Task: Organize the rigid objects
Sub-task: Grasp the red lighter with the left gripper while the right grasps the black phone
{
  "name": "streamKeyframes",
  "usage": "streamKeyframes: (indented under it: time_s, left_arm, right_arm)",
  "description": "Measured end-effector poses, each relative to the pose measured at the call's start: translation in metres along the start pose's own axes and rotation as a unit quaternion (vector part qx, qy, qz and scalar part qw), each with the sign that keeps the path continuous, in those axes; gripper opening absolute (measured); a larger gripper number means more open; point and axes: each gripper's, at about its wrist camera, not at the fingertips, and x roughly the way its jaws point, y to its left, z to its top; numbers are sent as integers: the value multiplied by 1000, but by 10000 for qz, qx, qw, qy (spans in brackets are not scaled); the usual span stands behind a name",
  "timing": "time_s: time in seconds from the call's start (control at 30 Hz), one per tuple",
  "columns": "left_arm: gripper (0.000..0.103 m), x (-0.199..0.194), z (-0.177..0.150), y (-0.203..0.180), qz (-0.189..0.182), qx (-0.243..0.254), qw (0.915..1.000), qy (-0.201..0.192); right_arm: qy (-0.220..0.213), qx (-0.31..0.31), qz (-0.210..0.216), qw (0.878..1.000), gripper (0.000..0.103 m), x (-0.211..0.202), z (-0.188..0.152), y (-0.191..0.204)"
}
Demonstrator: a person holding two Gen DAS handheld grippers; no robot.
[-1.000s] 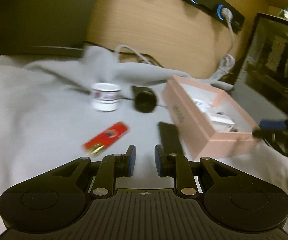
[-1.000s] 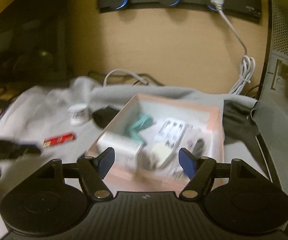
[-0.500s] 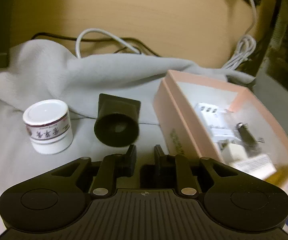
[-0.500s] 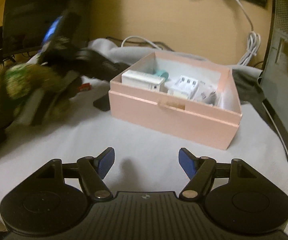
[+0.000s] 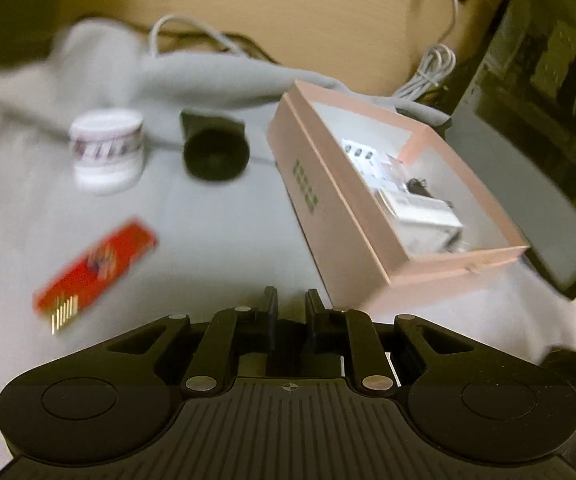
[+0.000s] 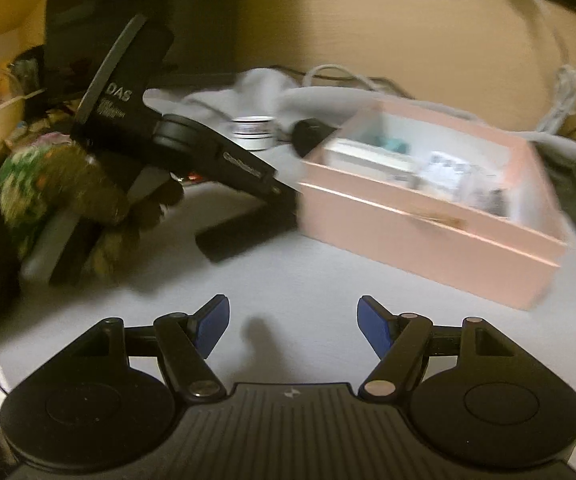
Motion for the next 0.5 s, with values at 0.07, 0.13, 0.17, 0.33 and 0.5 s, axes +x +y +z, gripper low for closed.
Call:
streamKeyframes:
  time_s: [0.07, 0.13, 0.17, 0.33, 0.5]
  left_arm:
    - [17, -8, -6, 6, -265, -312, 9991, 127]
    - [18, -17, -9, 12, -416, -505, 9977, 164]
    - [18, -25, -9, 15, -382, -490, 9981, 54]
    - [18, -60, -1, 30, 963, 162, 9906, -960]
    - [18, -55, 6, 60, 1370, -43, 9837, -1164]
  right_arm:
    - [72, 5, 163, 9998, 71, 11, 5, 12]
    - [98, -49, 189, 9998, 71, 22, 9, 23]
    - [111, -66, 175, 9998, 71, 28, 11, 28]
    - [296, 380, 146, 9987, 72, 54, 31, 38]
    - [209, 431, 24, 9988, 71, 64, 35, 39]
